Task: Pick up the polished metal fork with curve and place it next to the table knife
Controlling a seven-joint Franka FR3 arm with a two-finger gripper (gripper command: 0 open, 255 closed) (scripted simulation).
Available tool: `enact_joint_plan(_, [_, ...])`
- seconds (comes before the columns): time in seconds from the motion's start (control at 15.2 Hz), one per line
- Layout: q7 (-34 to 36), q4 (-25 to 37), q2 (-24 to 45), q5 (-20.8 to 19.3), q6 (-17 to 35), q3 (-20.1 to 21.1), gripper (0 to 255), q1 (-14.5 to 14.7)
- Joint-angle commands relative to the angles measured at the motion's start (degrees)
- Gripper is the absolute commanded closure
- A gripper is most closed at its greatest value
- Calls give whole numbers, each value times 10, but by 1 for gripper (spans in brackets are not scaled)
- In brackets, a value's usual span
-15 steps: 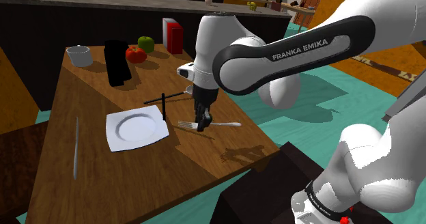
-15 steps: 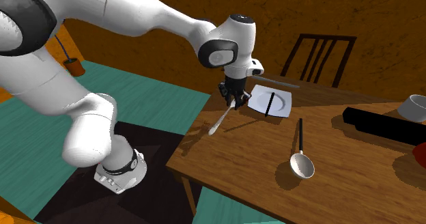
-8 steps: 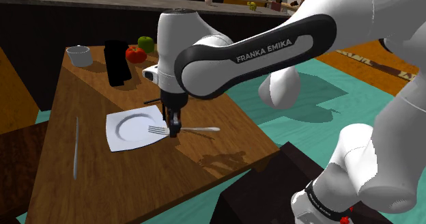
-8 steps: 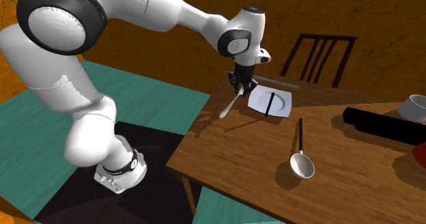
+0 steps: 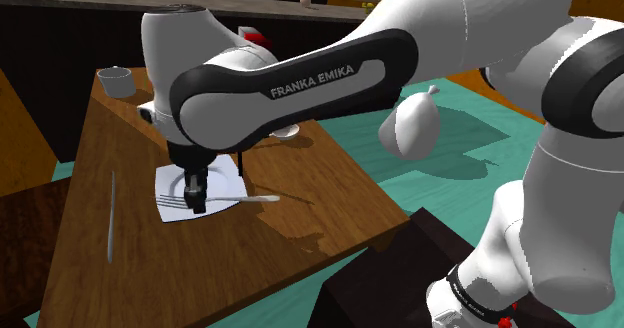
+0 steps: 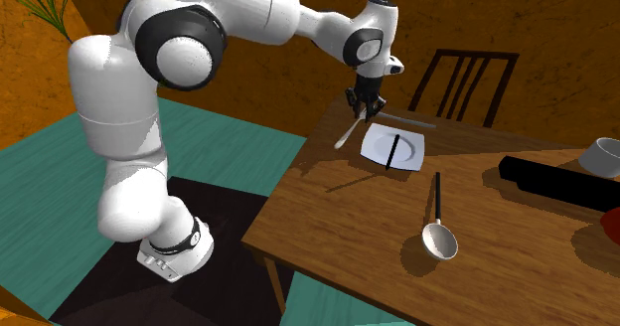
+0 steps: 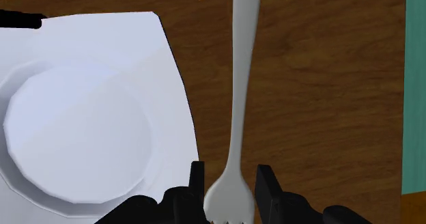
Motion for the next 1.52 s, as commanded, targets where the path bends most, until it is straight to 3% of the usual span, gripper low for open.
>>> enact_joint_plan(0.0, [17, 63, 44, -10, -20, 2, 255, 13])
enact_joint_plan(0.33, [50, 259, 170, -34, -90, 2, 255, 55])
enact_joint_plan(1.45, [53, 187, 197, -40, 8, -2, 255, 54])
